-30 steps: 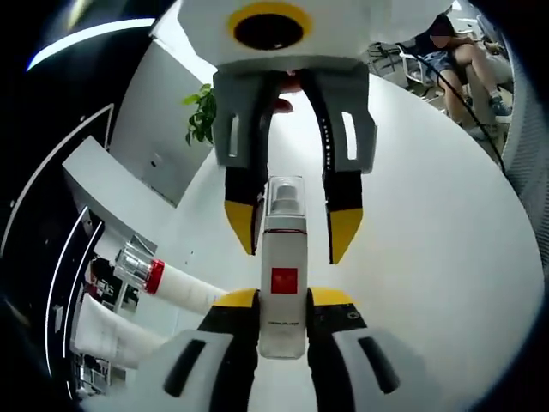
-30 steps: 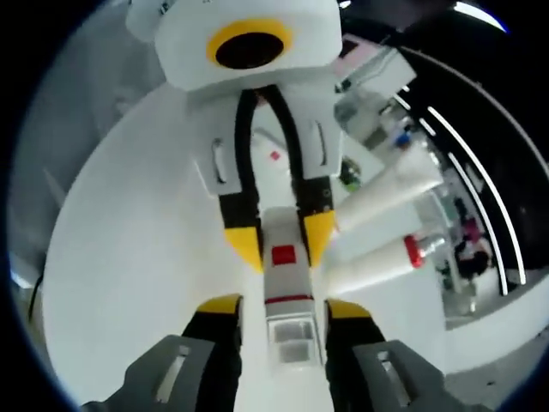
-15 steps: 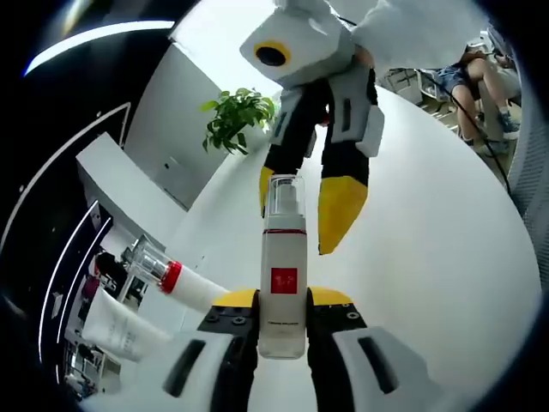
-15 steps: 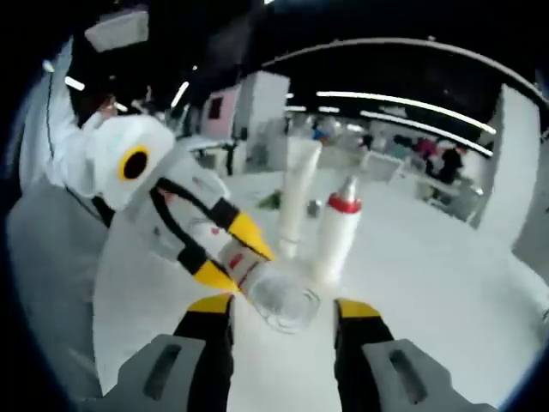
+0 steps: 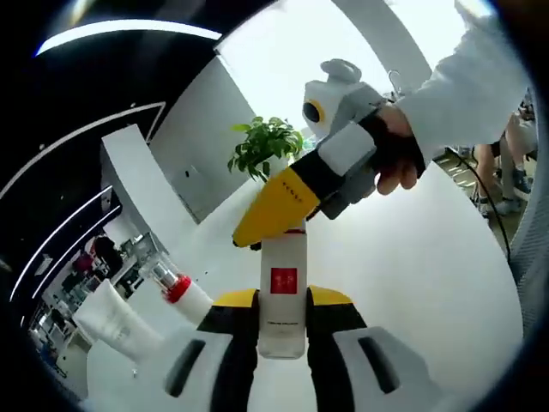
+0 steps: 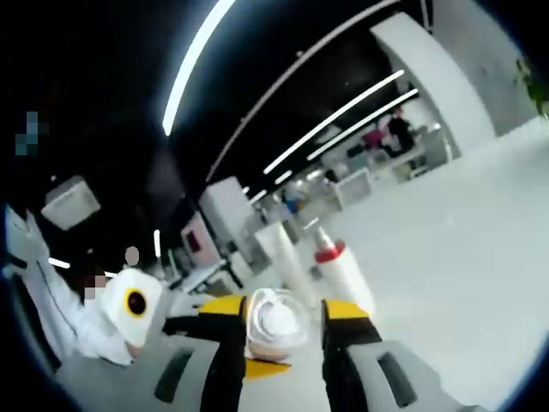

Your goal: Arrange the skincare products in the storage area until every visible bottle or jar stands upright without overlapping.

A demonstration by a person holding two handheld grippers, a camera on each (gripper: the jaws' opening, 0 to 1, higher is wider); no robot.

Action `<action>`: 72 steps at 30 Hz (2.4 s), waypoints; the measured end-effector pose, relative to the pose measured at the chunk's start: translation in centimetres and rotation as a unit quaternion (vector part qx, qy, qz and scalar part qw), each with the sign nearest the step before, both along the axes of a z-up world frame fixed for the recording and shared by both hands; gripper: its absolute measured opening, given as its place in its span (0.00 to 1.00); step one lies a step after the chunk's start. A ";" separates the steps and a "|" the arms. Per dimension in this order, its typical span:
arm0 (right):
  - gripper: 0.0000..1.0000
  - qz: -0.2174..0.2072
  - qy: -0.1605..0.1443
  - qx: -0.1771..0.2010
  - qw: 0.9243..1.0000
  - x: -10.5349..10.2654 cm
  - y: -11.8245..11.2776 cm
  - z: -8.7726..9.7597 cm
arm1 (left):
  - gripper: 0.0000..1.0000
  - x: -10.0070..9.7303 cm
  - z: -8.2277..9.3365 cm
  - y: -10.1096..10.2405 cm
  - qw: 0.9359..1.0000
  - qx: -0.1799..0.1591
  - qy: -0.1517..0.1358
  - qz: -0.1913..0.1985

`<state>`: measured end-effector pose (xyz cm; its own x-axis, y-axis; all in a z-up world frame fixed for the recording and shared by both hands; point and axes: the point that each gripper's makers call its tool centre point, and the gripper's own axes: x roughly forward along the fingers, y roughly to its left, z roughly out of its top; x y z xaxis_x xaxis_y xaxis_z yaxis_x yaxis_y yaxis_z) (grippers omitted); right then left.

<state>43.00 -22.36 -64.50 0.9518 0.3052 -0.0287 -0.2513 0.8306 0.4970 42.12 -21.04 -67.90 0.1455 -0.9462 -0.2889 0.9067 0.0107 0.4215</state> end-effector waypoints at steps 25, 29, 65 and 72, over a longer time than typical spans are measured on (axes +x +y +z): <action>0.16 -0.025 -0.035 -0.012 0.999 1.2 2.4 2.6 | 0.22 1.0 0.7 0.6 0.991 -0.061 0.104 0.055; 0.15 -0.008 -0.040 -0.038 0.998 1.3 3.1 3.1 | 0.24 1.1 0.9 0.6 0.991 -0.064 0.109 0.047; 0.15 0.327 -0.085 -0.187 0.923 1.0 6.0 1.9 | 0.28 -1.0 -1.1 0.6 0.974 -0.019 0.180 -0.133; 0.16 0.334 -0.082 -0.192 0.919 2.2 5.2 0.3 | 0.25 0.0 -2.6 0.4 0.971 -0.006 0.204 -0.121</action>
<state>45.21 -17.19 -64.22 0.5571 0.8204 -0.1286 -0.8141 0.5701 0.1102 42.09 -20.61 -70.53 -0.2055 -0.9420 -0.2653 0.9750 -0.2204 0.0276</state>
